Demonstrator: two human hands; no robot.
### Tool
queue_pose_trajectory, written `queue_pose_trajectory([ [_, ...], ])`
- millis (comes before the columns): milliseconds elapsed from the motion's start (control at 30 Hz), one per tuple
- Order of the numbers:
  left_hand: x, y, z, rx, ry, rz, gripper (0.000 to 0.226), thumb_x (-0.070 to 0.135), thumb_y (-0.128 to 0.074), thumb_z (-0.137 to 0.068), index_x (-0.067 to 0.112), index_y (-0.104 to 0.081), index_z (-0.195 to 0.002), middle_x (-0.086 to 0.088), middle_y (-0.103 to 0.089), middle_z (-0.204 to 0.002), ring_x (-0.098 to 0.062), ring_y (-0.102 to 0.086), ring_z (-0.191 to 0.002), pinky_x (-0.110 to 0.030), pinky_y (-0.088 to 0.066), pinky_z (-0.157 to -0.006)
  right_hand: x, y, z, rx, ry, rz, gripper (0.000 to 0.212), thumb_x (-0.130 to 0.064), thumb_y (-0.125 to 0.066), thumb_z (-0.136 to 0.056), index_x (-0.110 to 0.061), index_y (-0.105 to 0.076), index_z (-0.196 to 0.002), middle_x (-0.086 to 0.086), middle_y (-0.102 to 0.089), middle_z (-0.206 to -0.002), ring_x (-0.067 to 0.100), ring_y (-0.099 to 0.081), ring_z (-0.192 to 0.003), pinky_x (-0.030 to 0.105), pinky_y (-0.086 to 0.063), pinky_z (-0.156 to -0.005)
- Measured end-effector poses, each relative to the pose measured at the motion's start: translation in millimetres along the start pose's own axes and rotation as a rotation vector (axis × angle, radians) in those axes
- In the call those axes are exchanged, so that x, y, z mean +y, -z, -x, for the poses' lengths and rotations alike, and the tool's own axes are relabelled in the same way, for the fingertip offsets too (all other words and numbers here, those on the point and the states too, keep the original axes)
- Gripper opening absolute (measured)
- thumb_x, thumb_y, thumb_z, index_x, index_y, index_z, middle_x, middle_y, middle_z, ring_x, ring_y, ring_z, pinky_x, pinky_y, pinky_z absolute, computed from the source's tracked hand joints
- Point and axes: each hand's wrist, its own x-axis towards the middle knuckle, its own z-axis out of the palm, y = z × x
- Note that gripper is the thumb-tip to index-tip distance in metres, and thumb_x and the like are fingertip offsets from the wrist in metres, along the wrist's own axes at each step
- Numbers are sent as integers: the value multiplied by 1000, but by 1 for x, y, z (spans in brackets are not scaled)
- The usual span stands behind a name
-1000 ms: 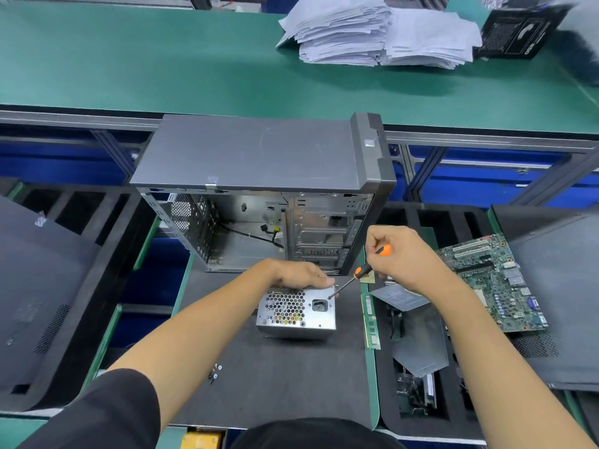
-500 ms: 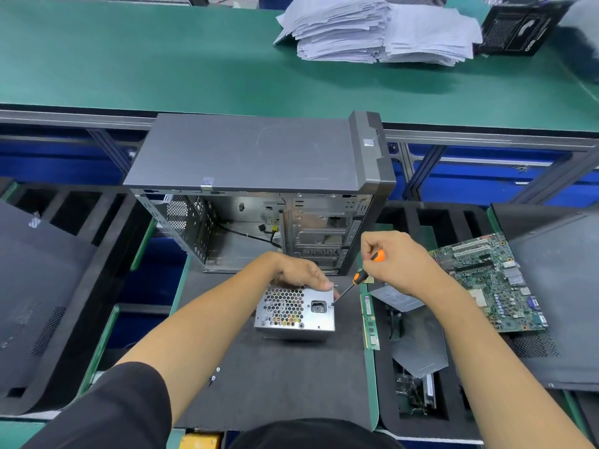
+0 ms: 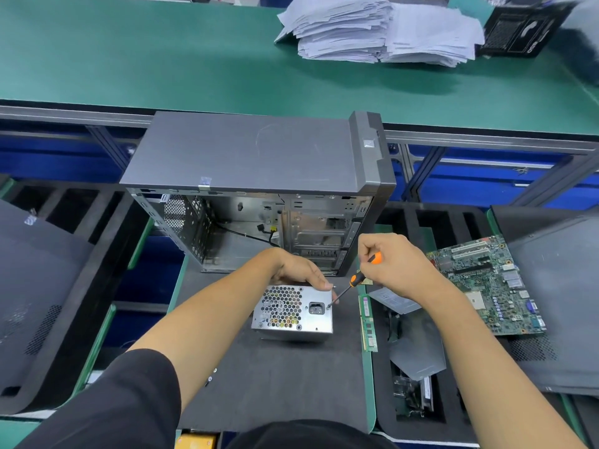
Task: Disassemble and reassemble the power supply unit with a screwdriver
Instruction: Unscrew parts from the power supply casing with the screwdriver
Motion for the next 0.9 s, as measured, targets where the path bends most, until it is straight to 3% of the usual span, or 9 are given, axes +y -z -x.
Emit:
queue_pose_trajectory([
  [200, -3, 1, 0, -37, 8, 24, 44, 38, -51, -106, 15, -59, -142, -3, -76, -103, -15, -72, -87, -27, -59, -71, -2, 1, -2, -13, -5, 2, 13, -14, -60, -75, -24, -54, -70, -6, -65, -68, 11, -52, -60, 29, -44, -58],
  [500, -10, 0, -4, -9, -86, 19, 43, 35, -51, -106, 11, -59, -141, -21, -65, -122, -32, -61, -103, -37, -52, -83, -6, -1, -3, -41, 9, 21, 13, -14, -61, -75, -24, -54, -69, -8, -64, -68, 15, -58, -70, 31, -45, -60],
  [733, -12, -1, -3, 39, -98, 22, 38, 36, -54, -105, 13, -66, -132, -8, -74, -109, -18, -70, -91, -28, -57, -78, -5, -4, -4, -40, 30, 56, 12, -16, -61, -74, -24, -53, -70, -9, -62, -67, 15, -58, -71, 37, -51, -66],
  [900, -9, -4, -1, 59, -95, -2, 38, 33, -52, -106, 10, -64, -135, 1, -76, -102, -11, -71, -87, -23, -56, -75, -5, -7, -7, -29, 61, 96, 12, -19, -62, -73, -26, -53, -70, -12, -63, -68, 10, -56, -69, 31, -47, -62],
])
